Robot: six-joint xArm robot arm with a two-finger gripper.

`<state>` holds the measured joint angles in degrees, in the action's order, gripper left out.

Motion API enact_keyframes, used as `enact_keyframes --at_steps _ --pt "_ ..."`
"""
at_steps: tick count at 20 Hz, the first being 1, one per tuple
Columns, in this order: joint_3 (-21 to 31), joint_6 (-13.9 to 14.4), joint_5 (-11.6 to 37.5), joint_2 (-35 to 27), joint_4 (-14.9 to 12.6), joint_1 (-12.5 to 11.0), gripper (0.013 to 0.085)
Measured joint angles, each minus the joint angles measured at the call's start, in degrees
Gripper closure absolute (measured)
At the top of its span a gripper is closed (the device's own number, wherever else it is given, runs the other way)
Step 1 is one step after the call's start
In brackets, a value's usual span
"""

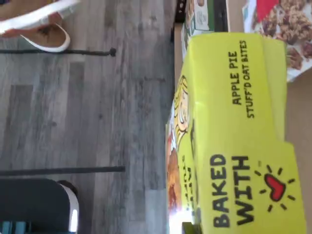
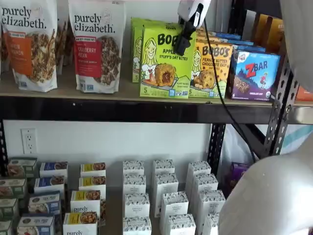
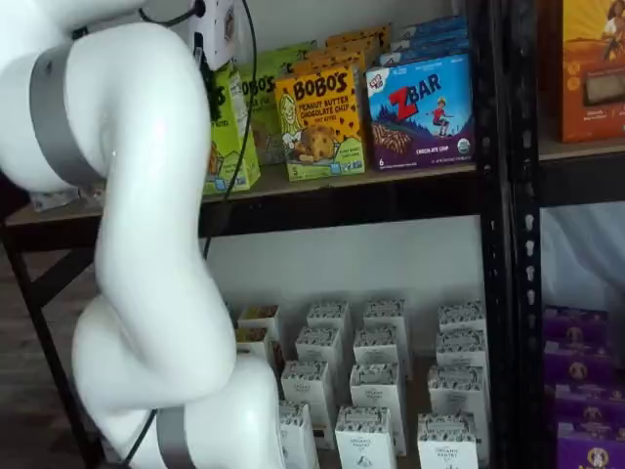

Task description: Pick the green box on the top shelf, the fourth from the left

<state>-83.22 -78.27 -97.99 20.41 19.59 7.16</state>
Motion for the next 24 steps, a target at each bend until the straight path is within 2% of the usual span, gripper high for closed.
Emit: enact_keyframes --at_steps 4,8,10,14,24 --pt "1.1 -0.4 -1.2 2.1 1.9 -1.2 0.073" --pt "3.9 -0.7 -0.5 5.4 0.9 -1.4 0.073" --pt "5.8 -1.2 0.2 7.1 1.5 -2.0 0.073" --pt "7.7 -2.5 -1.5 8.9 2.7 -3.7 0.073" --pt "14.4 -6.3 -1.4 14.6 1.2 -7.1 0.073"
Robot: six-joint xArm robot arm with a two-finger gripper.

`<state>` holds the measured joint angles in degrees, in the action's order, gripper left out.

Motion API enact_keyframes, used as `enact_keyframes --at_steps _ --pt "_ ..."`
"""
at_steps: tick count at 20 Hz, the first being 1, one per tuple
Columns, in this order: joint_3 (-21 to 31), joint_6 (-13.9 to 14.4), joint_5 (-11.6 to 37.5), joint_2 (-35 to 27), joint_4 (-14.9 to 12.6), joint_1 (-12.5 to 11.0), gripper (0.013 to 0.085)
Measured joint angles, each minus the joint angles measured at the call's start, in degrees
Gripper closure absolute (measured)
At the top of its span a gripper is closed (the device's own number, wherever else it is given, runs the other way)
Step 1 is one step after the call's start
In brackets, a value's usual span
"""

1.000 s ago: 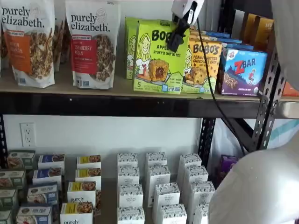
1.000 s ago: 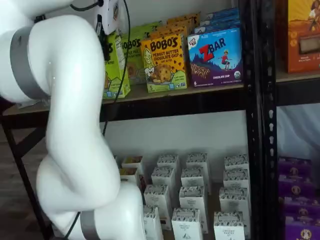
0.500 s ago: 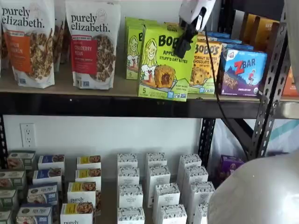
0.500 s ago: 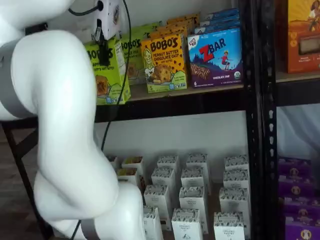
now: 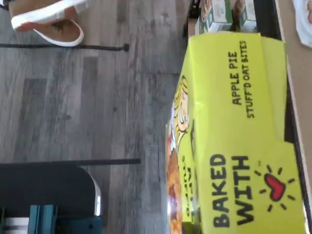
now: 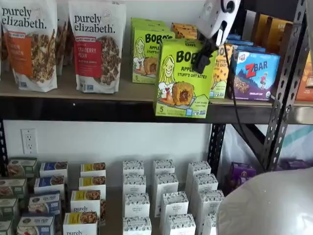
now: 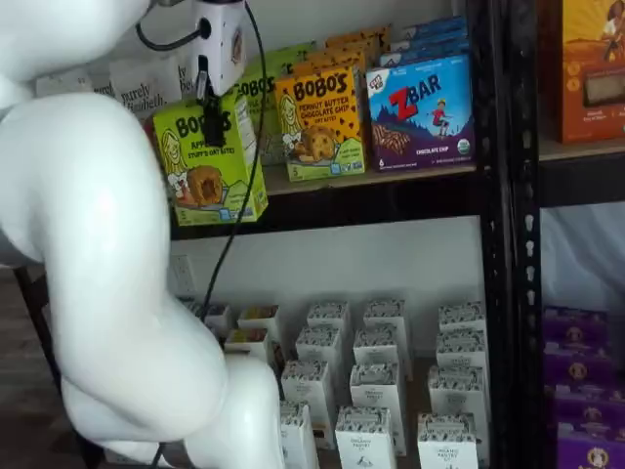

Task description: Pick the green box on the top shelf, the fourth from the left

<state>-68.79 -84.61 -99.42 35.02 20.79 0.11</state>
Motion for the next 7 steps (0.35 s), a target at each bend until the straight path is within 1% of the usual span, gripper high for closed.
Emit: enact_keyframes --at_steps 7 --pt "3.4 -2.9 0.2 2.6 -0.5 -2.7 0.073"
